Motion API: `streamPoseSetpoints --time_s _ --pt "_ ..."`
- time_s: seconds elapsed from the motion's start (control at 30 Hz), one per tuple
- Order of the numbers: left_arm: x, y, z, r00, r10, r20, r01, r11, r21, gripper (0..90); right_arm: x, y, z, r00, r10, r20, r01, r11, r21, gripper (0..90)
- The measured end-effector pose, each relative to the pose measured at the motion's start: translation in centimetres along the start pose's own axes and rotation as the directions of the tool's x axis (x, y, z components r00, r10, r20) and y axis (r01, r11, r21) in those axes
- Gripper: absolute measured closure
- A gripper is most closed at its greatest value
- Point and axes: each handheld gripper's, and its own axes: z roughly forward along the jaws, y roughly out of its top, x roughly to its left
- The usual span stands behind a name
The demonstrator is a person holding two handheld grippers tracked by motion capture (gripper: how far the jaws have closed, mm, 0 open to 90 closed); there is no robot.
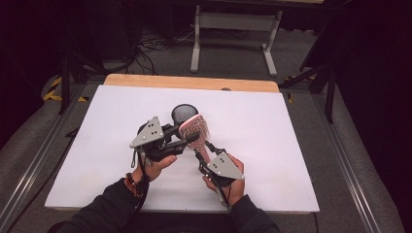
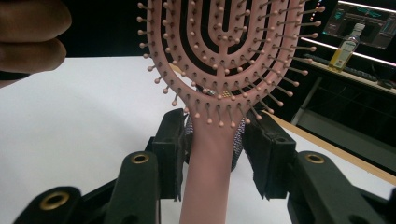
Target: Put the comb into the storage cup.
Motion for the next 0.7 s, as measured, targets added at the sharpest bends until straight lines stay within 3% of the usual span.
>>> streamPoseSetpoints --time_s 0.23,0.33,0.6,0.7 --pt "0.3 0.0 -0.3 0.9999 0.007 -0.014 -0.007 1.0000 0.003 63.9 -0.1 0.0 -0.1 1.0000 -0.005 0.001 0.005 0.9999 0.010 45.8" --pt "0.4 0.0 -0.4 0.9998 0.010 -0.017 -0.010 0.9999 0.005 64.0 -0.2 -0.1 -0.3 0.9996 -0.016 -0.024 0.017 0.9996 0.022 38.8" --pt "0.7 0.0 -0.7 0.9994 0.017 -0.030 -0.017 0.9998 0.006 64.0 -0.7 -0.2 -1.0 0.9987 -0.020 -0.047 0.021 0.9995 0.023 33.3" --pt "0.8 0.1 -0.8 0.9992 0.020 -0.034 -0.020 0.9998 0.001 64.0 -1.2 -0.3 -1.5 0.9975 -0.042 -0.057 0.044 0.9987 0.025 31.4"
